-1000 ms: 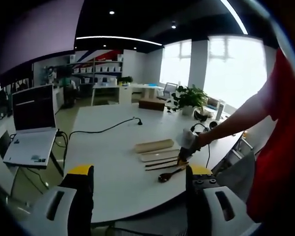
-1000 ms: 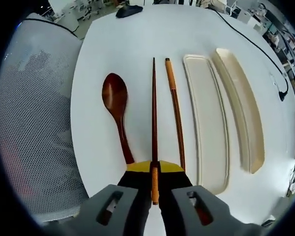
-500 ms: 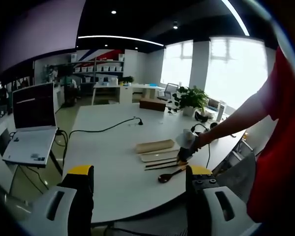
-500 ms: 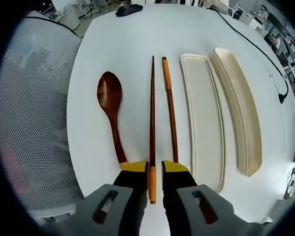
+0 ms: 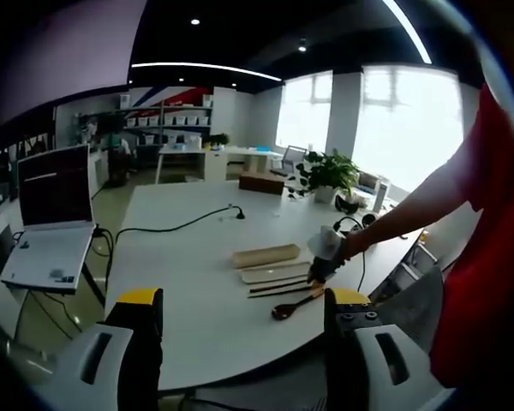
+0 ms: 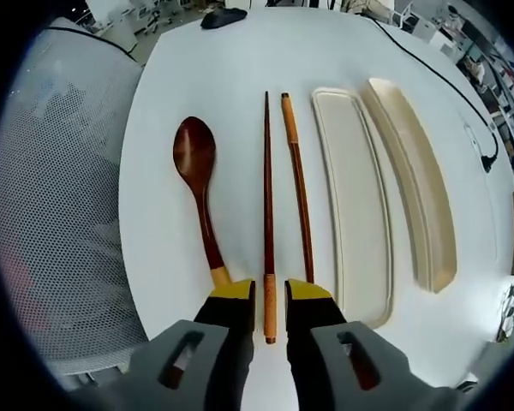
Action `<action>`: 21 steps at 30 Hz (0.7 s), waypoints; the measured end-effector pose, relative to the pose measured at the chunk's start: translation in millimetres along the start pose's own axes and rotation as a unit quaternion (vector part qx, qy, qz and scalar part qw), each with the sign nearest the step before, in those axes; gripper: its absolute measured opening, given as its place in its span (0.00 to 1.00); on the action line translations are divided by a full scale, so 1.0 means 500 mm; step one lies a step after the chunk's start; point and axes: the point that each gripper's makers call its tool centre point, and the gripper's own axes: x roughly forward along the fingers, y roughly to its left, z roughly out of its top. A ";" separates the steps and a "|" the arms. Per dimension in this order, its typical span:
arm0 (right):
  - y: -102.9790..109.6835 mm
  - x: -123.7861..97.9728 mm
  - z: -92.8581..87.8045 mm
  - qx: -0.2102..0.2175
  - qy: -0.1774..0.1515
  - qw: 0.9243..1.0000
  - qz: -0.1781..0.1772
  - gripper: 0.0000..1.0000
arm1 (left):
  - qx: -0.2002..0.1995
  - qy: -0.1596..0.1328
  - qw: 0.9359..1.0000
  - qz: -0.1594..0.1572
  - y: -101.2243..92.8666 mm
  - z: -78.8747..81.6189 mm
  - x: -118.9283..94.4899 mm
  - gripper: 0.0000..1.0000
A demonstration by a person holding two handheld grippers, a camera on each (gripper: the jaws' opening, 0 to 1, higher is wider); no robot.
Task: Arrange the utensils inside the cutlery case until each visible utensil rests in its matching compartment.
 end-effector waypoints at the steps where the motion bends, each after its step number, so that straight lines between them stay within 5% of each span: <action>1: 0.000 0.001 -0.001 0.001 0.000 1.000 0.001 0.08 | -0.001 0.000 1.000 0.000 0.000 0.000 0.000 0.79; 14: -0.002 0.010 -0.002 0.007 0.024 1.000 -0.003 0.02 | -0.001 0.004 1.000 0.002 0.004 -0.005 0.003 0.79; 21: 0.013 0.009 0.001 -0.043 0.027 0.999 0.004 0.01 | 0.000 0.002 1.000 0.004 0.005 -0.003 0.004 0.79</action>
